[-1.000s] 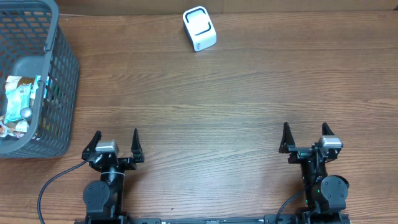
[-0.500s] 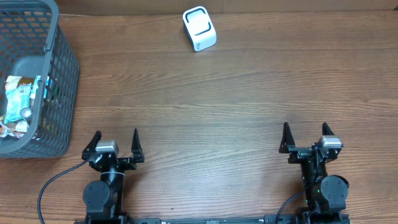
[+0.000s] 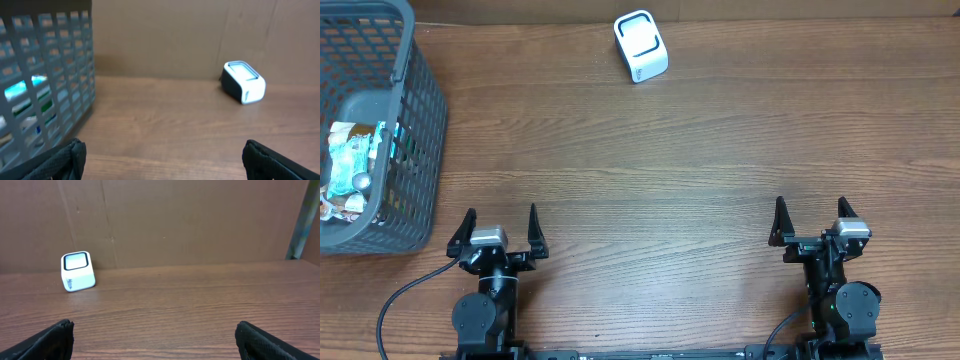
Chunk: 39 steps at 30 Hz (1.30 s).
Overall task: Scan the item barcode
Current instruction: 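Move the left gripper up and over into the grey basket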
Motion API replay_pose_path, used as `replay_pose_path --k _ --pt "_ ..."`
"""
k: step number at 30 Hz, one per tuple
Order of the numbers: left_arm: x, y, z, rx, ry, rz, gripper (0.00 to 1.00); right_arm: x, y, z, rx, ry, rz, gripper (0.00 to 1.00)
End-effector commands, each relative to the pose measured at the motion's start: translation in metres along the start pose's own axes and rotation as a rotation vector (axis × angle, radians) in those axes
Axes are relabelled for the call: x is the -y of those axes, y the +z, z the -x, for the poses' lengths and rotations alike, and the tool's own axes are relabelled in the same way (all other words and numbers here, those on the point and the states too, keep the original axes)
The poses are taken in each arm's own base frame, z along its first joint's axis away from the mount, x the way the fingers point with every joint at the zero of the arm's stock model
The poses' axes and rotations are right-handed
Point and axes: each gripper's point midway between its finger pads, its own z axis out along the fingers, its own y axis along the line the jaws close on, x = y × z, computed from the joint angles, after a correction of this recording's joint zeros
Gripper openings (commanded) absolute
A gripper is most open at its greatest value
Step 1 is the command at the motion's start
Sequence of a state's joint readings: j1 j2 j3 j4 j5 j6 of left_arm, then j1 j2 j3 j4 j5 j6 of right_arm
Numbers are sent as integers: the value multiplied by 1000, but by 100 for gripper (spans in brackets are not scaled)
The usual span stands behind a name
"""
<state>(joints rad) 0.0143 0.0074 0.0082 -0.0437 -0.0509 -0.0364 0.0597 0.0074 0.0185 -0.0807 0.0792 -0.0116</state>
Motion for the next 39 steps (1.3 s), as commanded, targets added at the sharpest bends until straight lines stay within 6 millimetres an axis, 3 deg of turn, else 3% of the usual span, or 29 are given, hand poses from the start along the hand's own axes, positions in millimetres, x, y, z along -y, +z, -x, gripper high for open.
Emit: replay_pose_path --k 1,9,12,19,26,31,35,39 --pt "-4 0 -8 -28 36 23 99 1 0 -3 -1 -5 -6 100" --pt "0 0 1 10 30 3 100 1 0 -3 -1 -5 -6 100" --pt "10 -1 18 73 28 -54 99 1 0 -3 -1 -5 -6 100" --pt "20 -17 88 311 28 -107 100 1 0 -3 -1 -5 -6 100" --pt "27 -63 183 477 37 -147 99 1 0 -3 -1 -5 -6 100" --pt "8 -95 228 438 12 -33 100 1 0 -3 -1 -5 -6 100" --pt "9 -111 259 368 22 -36 100 1 0 -3 -1 -5 -6 100" --pt "19 -111 284 255 38 -90 100 1 0 -3 -1 -5 -6 100"
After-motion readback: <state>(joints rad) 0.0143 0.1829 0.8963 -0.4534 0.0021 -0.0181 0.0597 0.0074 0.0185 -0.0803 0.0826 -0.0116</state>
